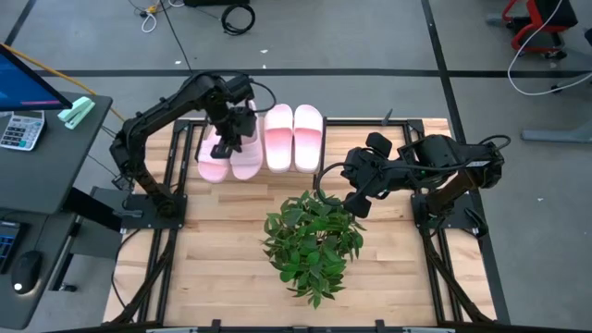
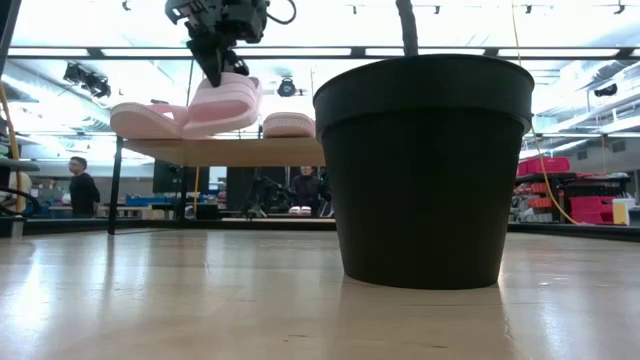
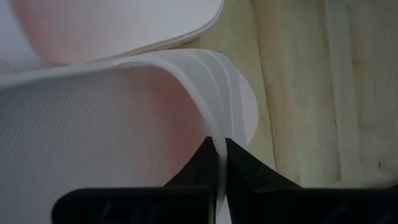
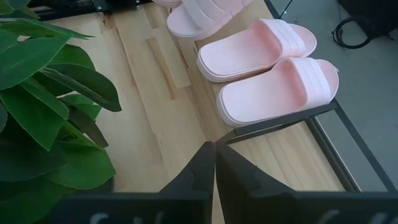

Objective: Pick and place slides into the shelf
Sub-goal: Put the pink slide on the shelf, then return to Home Position

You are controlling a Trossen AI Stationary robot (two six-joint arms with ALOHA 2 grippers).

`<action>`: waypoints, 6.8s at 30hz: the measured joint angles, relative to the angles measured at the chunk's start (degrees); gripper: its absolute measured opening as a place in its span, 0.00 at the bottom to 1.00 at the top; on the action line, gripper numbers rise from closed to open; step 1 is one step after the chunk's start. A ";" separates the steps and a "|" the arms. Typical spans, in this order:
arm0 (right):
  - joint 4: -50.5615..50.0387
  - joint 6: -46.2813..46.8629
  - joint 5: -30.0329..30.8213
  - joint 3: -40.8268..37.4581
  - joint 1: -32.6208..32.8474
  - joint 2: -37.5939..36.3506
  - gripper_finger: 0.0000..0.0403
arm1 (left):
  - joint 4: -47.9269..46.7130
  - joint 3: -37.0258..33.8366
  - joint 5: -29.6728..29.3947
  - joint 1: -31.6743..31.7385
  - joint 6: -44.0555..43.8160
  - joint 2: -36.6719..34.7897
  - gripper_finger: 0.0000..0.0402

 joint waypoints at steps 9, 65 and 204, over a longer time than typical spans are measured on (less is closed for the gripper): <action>-0.02 -0.15 0.00 0.00 0.00 0.00 0.05 | 0.27 0.00 1.18 0.21 0.00 1.54 0.03; -0.04 -0.45 0.00 0.00 0.00 0.00 0.05 | 8.14 -6.29 -3.19 1.43 -2.00 2.51 0.16; 2.49 -4.43 10.82 0.00 0.74 -14.88 0.00 | 116.94 -78.82 -32.32 -36.98 -44.49 -66.77 0.01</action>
